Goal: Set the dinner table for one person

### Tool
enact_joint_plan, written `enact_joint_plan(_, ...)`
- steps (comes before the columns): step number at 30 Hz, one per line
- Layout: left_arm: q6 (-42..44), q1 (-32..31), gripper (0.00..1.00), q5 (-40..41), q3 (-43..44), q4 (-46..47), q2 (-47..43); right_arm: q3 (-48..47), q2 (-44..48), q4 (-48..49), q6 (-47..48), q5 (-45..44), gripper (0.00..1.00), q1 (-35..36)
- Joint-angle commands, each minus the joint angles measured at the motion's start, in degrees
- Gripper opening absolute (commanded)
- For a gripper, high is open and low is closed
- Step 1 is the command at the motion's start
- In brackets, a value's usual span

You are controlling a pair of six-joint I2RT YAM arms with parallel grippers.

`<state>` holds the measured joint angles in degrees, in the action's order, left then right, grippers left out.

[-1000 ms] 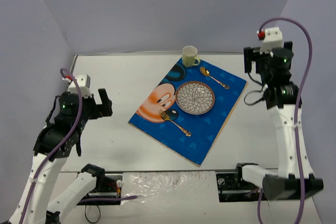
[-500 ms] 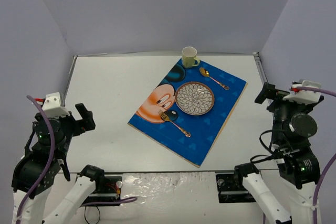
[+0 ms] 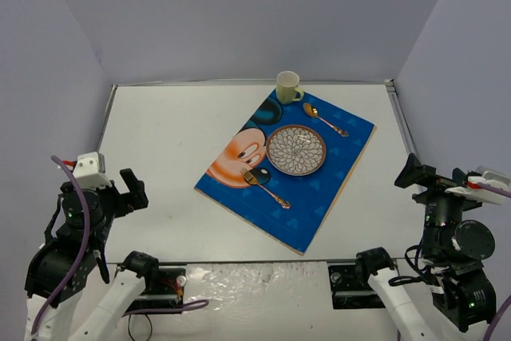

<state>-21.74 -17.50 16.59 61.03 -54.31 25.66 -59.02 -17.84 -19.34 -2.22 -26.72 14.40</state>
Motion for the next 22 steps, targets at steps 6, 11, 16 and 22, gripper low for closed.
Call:
enact_joint_plan(6,-0.7,0.4,0.97,1.3,1.2,3.0,2.0,-1.8,1.1,-1.4,-1.9,0.9,1.0,0.7)
enact_joint_plan(11,-1.0,0.5,0.97,0.6,1.4,2.6,2.3,-2.0,1.4,-1.6,-2.2,1.2,1.0,0.8)
enact_joint_plan(16,-1.9,0.4,0.97,0.6,0.8,2.5,2.5,-2.2,0.8,-1.6,-2.9,2.0,1.0,0.8)
enact_joint_plan(22,-1.6,0.4,0.97,0.3,1.0,3.2,2.9,-2.6,0.3,-1.7,-3.0,2.7,1.0,0.9)
